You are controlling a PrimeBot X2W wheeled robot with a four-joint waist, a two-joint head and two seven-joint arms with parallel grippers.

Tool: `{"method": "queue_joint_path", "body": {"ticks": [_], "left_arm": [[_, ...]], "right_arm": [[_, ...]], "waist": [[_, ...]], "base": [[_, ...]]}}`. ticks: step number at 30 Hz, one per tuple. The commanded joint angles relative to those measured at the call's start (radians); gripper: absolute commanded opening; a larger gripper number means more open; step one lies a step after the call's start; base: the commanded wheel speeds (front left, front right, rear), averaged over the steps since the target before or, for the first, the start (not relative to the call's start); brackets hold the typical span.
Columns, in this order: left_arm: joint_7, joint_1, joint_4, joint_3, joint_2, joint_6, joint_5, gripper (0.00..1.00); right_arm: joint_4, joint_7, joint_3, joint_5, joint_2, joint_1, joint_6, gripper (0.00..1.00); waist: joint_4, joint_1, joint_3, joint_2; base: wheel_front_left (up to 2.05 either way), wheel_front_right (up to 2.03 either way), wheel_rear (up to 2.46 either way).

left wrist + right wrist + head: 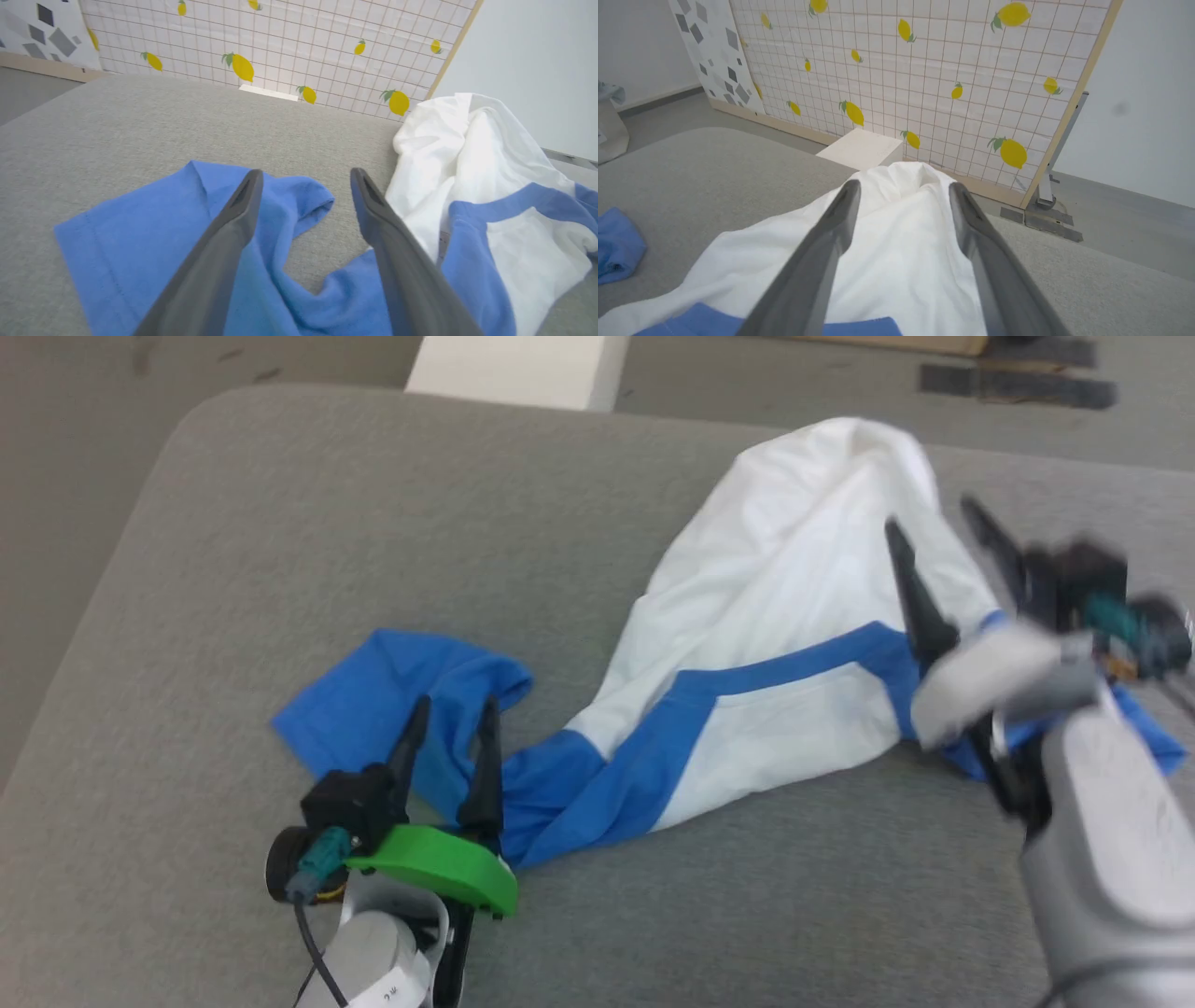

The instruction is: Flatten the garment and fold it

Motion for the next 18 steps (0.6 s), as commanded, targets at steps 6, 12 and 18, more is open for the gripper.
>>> {"method": "queue_joint_path", "body": {"ticks": [6,12,18], "left_arm": [[0.125,0.011,0.032,-0.06,0.044,-0.062,0.003,1.0],[0.273,0.006,0.032,-0.091,0.067,-0.083,-0.025,1.0],[0.39,-0.015,0.028,-0.114,0.081,-0.094,-0.05,1.0]], "right_arm": [[-0.198,-0.025,-0.052,0.015,0.054,0.266,-0.002,1.0],[-0.326,0.012,-0.125,0.029,0.104,0.426,-0.002,1.0],[-0.378,0.035,-0.131,0.041,0.119,0.486,-0.002,1.0]], "waist": [[-0.166,-0.0001,-0.124,-0.0001],[-0.22,-0.0001,-0.136,-0.0001],[-0.256,-0.0001,-0.13,-0.0001]], "base": [[0.0,0.0,0.0],[0.0,0.0,0.0],[0.0,0.0,0.0]]}}
